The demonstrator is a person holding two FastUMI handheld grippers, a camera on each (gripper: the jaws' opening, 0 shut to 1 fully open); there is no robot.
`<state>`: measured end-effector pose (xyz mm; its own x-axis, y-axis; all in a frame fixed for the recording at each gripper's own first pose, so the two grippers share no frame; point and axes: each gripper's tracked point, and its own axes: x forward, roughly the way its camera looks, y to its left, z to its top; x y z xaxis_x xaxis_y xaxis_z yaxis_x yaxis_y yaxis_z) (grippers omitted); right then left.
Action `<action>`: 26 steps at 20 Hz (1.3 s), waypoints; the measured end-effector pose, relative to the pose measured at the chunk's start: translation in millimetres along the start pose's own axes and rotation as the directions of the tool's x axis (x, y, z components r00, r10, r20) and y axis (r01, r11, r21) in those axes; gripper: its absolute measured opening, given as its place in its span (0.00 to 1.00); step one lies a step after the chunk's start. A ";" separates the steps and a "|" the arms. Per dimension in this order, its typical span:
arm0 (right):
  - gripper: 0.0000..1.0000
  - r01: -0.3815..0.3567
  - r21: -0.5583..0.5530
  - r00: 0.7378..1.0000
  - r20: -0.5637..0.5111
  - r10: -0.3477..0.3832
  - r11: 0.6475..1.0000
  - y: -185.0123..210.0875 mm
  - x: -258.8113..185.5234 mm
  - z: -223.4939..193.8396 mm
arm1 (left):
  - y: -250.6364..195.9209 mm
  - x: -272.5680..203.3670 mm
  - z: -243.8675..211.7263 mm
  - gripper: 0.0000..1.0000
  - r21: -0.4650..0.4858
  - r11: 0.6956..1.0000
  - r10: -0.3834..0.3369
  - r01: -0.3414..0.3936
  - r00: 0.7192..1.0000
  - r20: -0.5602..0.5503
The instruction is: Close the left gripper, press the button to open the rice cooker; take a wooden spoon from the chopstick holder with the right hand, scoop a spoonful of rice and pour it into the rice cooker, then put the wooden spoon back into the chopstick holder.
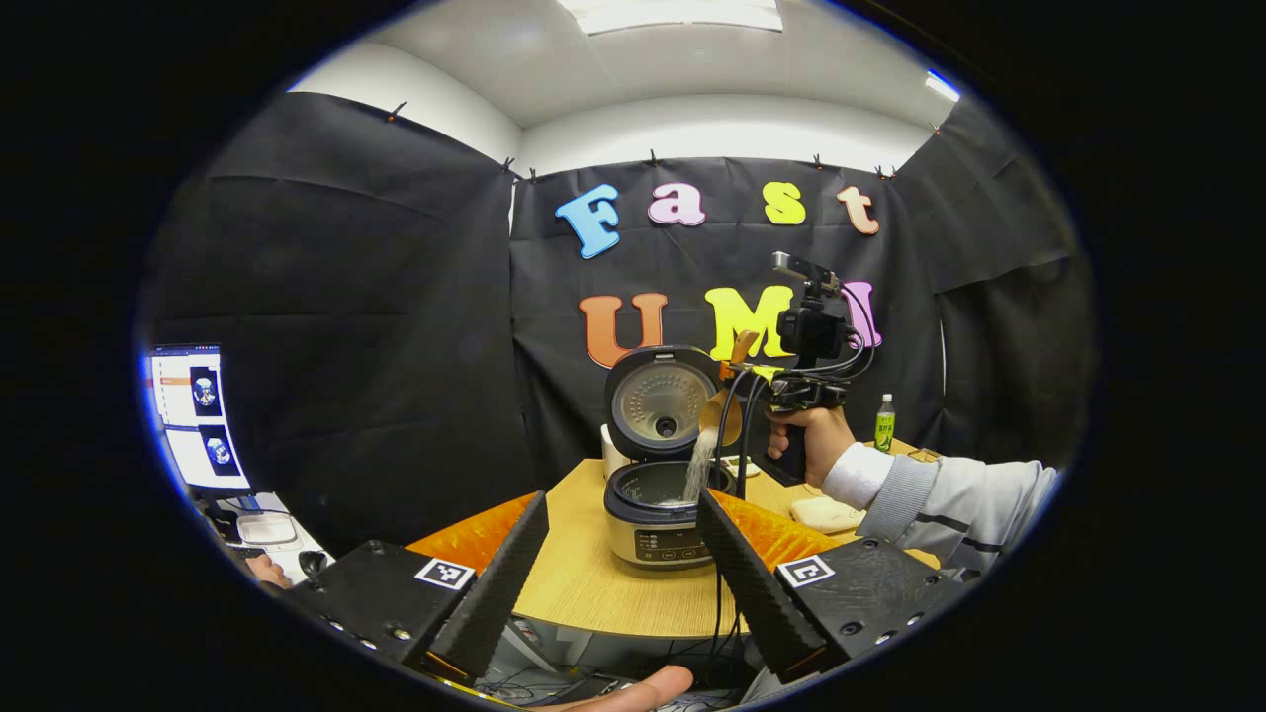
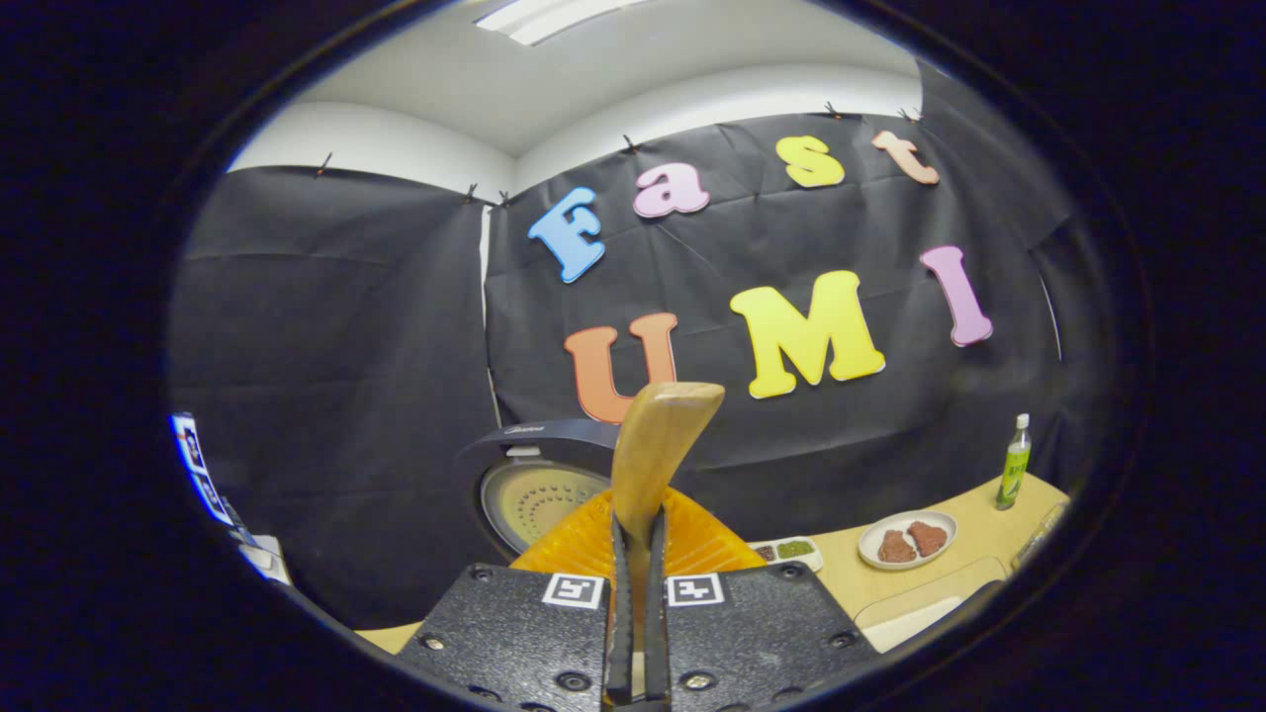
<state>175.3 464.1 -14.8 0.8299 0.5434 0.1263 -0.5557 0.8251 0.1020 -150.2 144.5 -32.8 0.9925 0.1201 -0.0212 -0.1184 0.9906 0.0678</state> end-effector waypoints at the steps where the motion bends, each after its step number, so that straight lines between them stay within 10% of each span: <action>1: 0.10 -0.016 -0.039 1.000 0.006 0.016 0.999 5.7 -0.4 -0.5 | -0.5 -1.5 0.2 0.96 -0.003 1.000 0.000 0.000 1.000 0.000; 14: 0.10 -0.037 -0.463 0.994 0.077 0.081 0.886 34.8 -15.2 -20.4 | -3.3 -3.2 -1.7 0.96 0.009 1.000 -0.008 0.008 1.000 0.009; 26: 0.10 0.184 -0.322 0.983 0.085 -0.165 0.929 -130.3 -49.2 7.0 | -29.1 -0.5 5.5 0.96 0.012 0.999 -0.040 0.040 0.998 0.041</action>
<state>206.5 328.8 -27.4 0.9031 0.3844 0.1913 -0.3476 0.9161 -0.1996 -147.1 115.3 -29.2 0.9968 0.0776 0.0171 -0.0787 0.9938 0.0791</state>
